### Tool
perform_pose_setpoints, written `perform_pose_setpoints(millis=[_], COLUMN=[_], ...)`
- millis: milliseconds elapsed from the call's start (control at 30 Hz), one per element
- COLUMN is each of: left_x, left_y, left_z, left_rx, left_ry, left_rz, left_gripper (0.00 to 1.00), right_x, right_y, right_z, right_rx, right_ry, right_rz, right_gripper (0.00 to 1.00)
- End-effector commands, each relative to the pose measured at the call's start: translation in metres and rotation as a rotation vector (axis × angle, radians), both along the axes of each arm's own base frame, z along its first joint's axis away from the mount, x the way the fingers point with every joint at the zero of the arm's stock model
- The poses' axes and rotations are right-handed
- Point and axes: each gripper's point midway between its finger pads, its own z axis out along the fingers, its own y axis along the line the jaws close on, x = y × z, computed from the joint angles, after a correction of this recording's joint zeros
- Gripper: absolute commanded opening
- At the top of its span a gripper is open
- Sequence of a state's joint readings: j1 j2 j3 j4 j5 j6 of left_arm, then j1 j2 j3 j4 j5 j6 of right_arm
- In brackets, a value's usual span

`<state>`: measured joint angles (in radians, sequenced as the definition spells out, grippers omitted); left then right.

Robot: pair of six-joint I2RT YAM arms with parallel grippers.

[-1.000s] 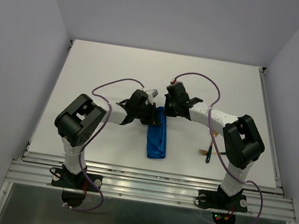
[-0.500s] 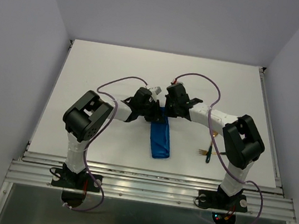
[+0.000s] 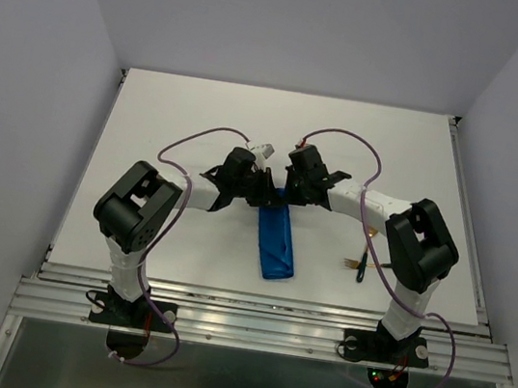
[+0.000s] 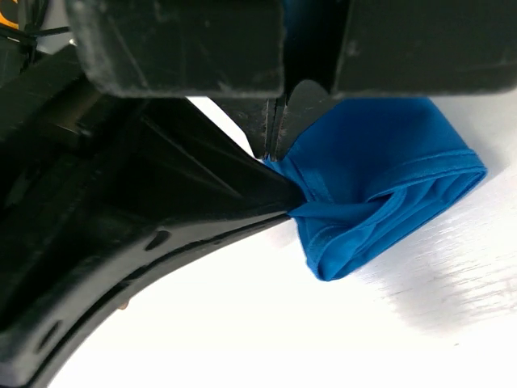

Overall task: Fold the napkin into a case and place the utensils inside
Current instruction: Smooth out the smaller rectangle-folded napkin at the center of the board.

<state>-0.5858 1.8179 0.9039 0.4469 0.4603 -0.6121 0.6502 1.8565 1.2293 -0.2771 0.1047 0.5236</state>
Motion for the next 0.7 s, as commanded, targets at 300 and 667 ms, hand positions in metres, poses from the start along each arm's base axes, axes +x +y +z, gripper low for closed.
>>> perform_pose_setpoints(millis=[300, 667], left_x=[0.004, 0.020], left_y=[0.003, -0.009], left_z=[0.003, -0.027], left_rx=[0.017, 0.043], left_ry=[-0.022, 0.022], left_rz=[-0.011, -0.013], left_gripper=[0.00, 0.00], right_x=[0.010, 0.008], right_y=[0.013, 0.015], right_z=[0.032, 0.035], right_rx=[0.063, 0.074], right_ry=[-0.075, -0.071], right_rz=[-0.005, 0.008], right_gripper=[0.09, 0.09])
